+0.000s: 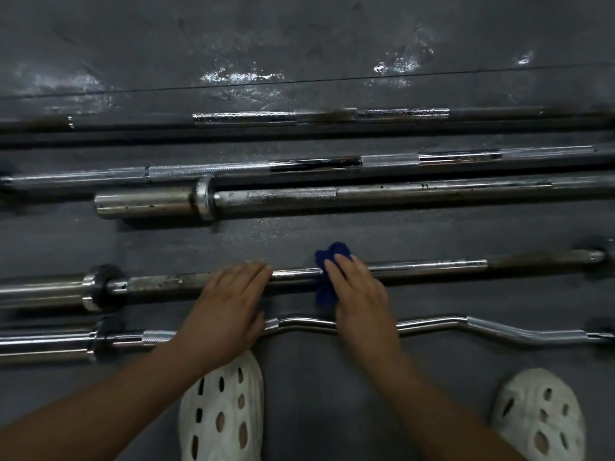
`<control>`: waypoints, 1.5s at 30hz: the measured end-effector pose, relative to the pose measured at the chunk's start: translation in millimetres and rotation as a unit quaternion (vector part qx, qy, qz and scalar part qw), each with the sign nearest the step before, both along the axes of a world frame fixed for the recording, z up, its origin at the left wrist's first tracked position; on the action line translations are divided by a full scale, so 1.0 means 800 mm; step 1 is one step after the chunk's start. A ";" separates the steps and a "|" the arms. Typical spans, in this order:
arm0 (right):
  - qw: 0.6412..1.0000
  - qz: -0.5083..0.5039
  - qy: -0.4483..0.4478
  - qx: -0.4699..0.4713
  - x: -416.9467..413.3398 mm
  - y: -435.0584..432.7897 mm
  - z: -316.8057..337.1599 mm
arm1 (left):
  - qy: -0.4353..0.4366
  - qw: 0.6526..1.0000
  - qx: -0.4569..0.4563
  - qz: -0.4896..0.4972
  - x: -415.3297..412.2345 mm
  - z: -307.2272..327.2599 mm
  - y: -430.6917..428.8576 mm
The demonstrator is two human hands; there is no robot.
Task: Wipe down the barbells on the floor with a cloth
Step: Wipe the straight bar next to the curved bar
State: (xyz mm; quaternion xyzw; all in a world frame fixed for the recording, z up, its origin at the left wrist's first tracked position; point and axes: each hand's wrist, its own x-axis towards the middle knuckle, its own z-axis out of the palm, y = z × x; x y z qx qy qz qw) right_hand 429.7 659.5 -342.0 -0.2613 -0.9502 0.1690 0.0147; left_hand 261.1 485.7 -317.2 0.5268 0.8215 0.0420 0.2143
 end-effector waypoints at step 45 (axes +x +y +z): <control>0.997 -0.013 0.045 -0.054 -0.055 0.027 0.007 | 0.028 0.999 -0.003 0.019 -0.030 -0.013 0.009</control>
